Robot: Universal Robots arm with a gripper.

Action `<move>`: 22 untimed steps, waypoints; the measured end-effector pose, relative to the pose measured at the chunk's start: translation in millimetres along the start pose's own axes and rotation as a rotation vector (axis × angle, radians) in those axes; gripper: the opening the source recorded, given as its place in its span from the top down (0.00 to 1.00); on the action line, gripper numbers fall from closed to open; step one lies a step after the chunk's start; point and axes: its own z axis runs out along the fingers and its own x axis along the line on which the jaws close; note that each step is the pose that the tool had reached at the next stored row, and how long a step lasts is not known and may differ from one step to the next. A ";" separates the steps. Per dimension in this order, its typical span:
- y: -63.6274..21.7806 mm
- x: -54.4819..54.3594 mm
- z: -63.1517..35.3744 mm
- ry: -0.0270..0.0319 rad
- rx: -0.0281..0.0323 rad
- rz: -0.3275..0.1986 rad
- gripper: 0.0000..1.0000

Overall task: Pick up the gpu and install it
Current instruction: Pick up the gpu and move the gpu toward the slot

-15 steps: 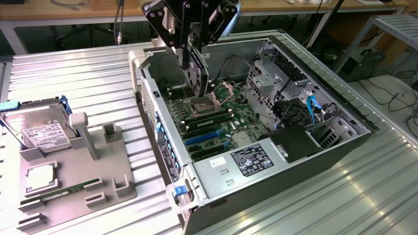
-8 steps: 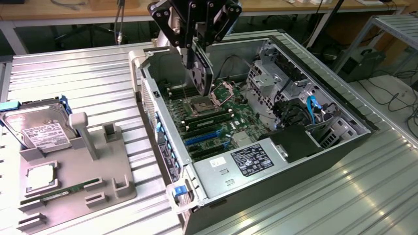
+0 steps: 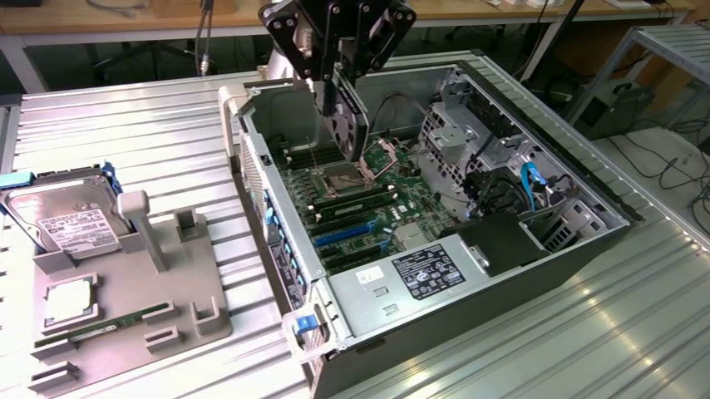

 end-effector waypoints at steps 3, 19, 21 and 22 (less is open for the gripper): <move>0.0 -1.8 0.1 0.0000 0.0000 0.000 0.73; 0.2 -16.6 1.0 -0.0001 -0.0001 0.000 0.73; 0.2 -18.4 1.1 0.0000 -0.0001 0.000 0.73; 0.3 -19.3 1.1 0.0000 0.0000 0.000 0.73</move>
